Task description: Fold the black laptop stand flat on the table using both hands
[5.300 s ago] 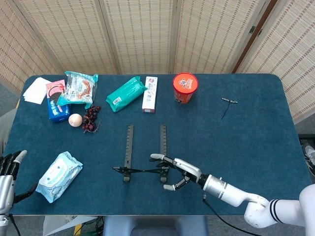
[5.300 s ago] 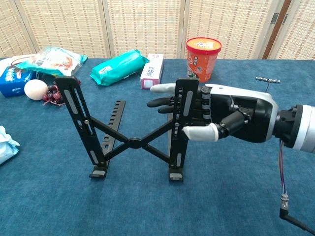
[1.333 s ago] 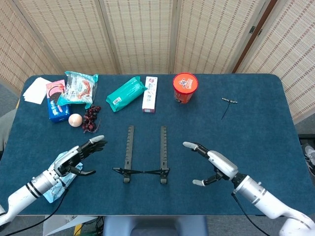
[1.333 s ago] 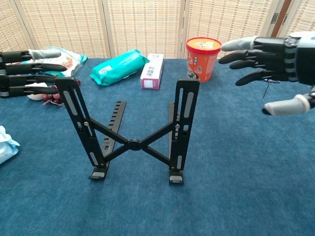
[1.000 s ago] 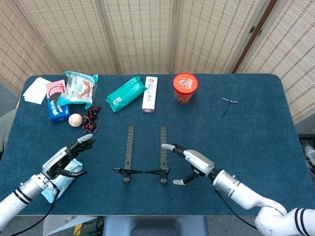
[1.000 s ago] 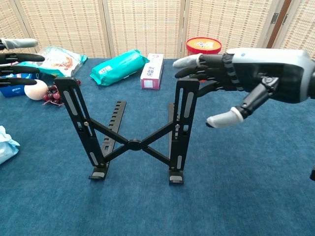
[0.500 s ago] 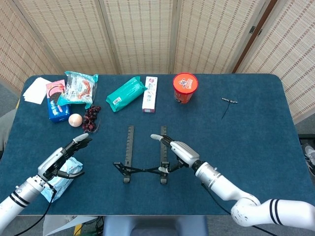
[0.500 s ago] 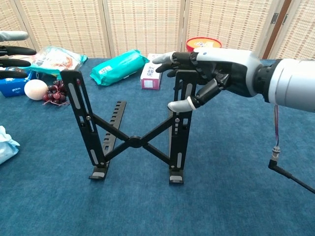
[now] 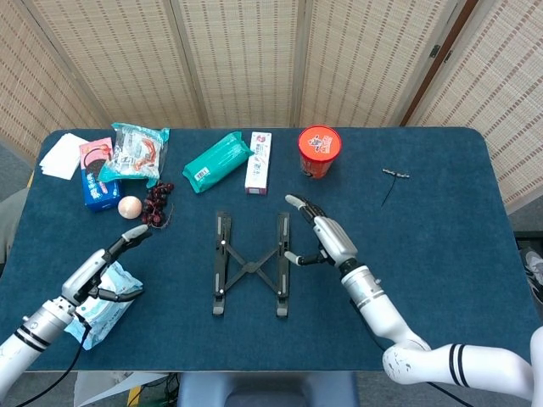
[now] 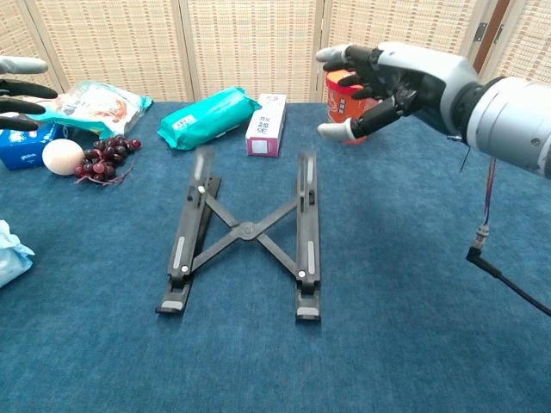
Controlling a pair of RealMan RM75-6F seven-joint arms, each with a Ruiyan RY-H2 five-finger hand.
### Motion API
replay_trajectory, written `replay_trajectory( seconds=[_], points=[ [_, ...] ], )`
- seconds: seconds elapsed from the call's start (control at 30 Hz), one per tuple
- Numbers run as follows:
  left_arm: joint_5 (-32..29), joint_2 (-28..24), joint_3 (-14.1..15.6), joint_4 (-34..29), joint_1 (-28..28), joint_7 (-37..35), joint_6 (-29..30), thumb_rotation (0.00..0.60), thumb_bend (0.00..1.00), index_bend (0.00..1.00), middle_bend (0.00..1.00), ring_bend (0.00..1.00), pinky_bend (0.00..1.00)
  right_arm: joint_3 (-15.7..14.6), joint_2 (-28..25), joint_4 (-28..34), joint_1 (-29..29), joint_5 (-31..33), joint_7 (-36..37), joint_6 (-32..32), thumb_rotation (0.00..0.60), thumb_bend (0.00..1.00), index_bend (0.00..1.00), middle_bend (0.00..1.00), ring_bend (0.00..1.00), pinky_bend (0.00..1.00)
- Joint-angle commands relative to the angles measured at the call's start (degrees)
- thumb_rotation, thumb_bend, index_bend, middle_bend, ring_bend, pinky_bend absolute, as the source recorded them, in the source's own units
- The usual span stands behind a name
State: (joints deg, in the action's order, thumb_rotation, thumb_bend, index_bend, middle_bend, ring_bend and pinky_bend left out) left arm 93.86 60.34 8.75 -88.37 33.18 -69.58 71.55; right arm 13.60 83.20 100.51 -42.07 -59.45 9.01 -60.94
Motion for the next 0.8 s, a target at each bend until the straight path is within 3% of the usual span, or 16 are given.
replay_trajectory(
  seconds=[0.03,0.23,0.47,0.8],
  points=[
    [-3.6,1.7,-2.8,1.6,0.7,15.3,-4.1,0.600,0.18,0.04,0.11,0.07,0.07,-1.9,-3.6,2.2,2.8,-7.1,-2.1,-2.5,0.600,0.15,0.00,0.04,0.00,0.00],
    [-6.9,5.9,-4.9,4.2,2.3,32.5,-9.6,0.600,0.18,0.04,0.11,0.07,0.07,-7.1,-5.8,0.7,5.7,-17.3,-7.9,-6.2,0.600,0.10,0.00,0.03,0.00,0.00],
    [-9.1,12.3,-7.1,9.6,3.8,48.0,-12.8,0.600,0.18,0.04,0.11,0.07,0.07,-10.2,-5.5,-4.4,7.3,-25.3,-15.5,-9.4,0.600,0.05,0.00,0.02,0.00,0.00],
    [-11.1,20.5,-9.5,16.2,5.6,57.8,-15.9,0.600,0.18,0.01,0.10,0.07,0.06,-12.1,-2.0,-9.1,8.5,-27.1,-20.6,-8.1,0.600,0.04,0.00,0.00,0.00,0.00]
  ],
)
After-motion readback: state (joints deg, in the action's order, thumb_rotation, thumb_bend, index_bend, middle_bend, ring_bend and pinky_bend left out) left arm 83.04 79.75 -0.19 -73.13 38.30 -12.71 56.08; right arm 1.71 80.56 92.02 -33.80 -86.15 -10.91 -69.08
